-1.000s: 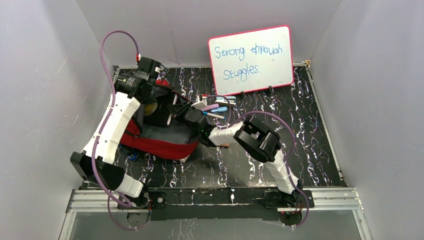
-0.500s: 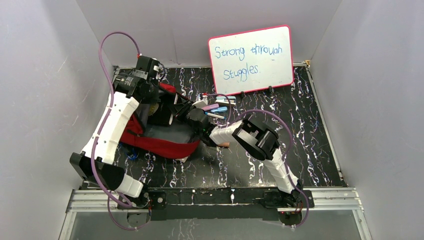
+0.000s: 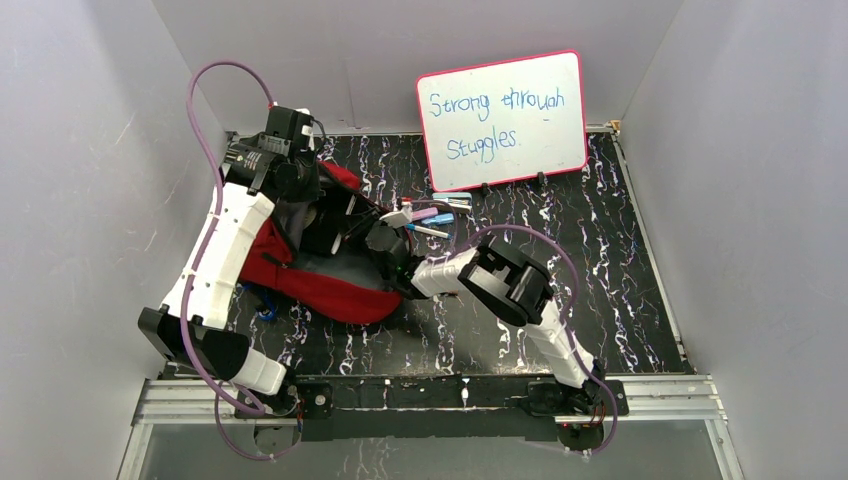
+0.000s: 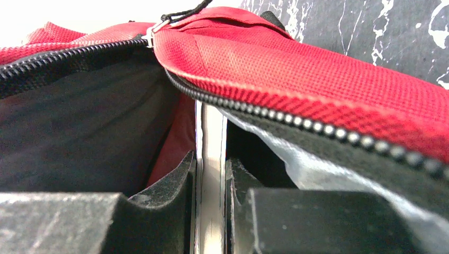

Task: Pack the student bag
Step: Place the book in the student bag.

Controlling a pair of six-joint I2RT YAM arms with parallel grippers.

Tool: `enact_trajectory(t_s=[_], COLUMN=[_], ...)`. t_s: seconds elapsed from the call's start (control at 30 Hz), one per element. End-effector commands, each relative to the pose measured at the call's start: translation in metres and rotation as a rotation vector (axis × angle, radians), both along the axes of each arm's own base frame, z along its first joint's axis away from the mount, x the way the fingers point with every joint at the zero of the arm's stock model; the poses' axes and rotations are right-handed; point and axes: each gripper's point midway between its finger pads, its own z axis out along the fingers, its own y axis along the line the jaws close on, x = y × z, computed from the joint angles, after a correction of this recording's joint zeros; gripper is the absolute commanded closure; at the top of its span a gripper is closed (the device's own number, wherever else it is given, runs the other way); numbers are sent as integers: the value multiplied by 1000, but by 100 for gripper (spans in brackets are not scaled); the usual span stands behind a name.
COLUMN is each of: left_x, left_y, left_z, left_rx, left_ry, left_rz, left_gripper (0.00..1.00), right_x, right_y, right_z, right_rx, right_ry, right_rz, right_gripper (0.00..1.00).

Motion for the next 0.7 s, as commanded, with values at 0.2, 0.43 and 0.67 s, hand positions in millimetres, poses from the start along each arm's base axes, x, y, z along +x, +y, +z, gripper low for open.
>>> enact_trajectory(t_s=[0.2,0.43,0.67], left_x=[-1,2,6], left_y=[-1,4,20], left_z=[19,1,-11], left_rx=[-60,-46,-15], left_ry=[-72,-48,-36], left_rz=[12,24,54], left_gripper=[100,100,100], right_x=[-9,-13,-20], right_y=[33,33,21], right_z=[50,34,30], right_rx=[162,28,-166], right_ry=[-77,-97,-164], right_rz=[27,56,88], right_gripper=[100,66,42])
